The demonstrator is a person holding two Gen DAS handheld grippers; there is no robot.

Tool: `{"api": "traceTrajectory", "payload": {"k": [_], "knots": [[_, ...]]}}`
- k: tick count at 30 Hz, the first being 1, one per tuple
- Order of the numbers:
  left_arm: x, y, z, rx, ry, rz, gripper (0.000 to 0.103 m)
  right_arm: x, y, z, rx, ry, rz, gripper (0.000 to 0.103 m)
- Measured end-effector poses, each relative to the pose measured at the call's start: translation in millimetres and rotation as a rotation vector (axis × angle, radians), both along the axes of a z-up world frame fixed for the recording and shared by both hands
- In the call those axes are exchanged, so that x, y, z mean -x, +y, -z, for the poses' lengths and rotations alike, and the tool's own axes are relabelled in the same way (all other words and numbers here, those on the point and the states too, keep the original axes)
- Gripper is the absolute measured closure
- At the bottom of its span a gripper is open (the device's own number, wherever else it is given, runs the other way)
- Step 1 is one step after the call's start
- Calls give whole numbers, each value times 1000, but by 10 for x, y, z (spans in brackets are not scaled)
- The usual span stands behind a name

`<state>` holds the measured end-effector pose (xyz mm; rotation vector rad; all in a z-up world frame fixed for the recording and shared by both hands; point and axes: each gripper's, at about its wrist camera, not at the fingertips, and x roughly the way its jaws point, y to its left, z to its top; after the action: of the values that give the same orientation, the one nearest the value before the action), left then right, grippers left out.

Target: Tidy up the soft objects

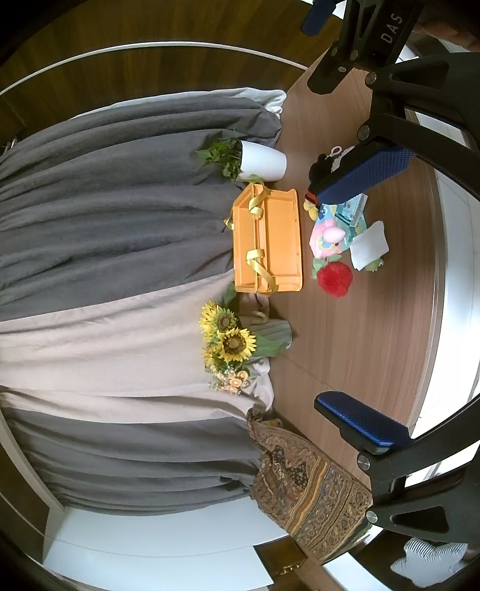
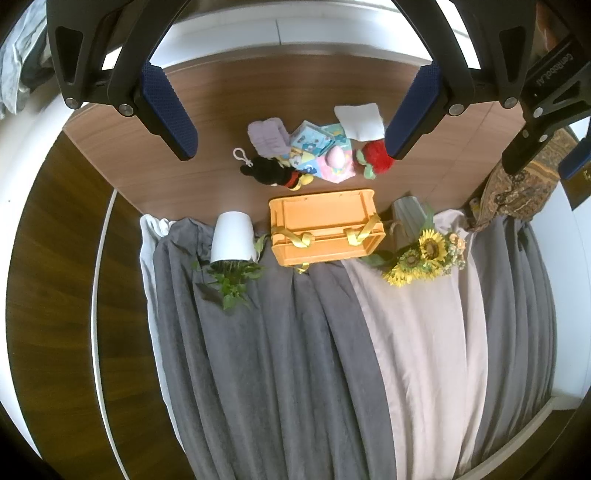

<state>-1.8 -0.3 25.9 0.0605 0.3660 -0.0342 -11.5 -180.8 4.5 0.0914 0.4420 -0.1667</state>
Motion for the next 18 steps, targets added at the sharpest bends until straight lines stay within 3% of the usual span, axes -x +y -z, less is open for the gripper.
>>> {"api": "traceTrajectory", "payload": {"k": [18], "knots": [[-14,-23,42,6,-17,12,0,-6,-4,-5,-3,-2,0,0]]}}
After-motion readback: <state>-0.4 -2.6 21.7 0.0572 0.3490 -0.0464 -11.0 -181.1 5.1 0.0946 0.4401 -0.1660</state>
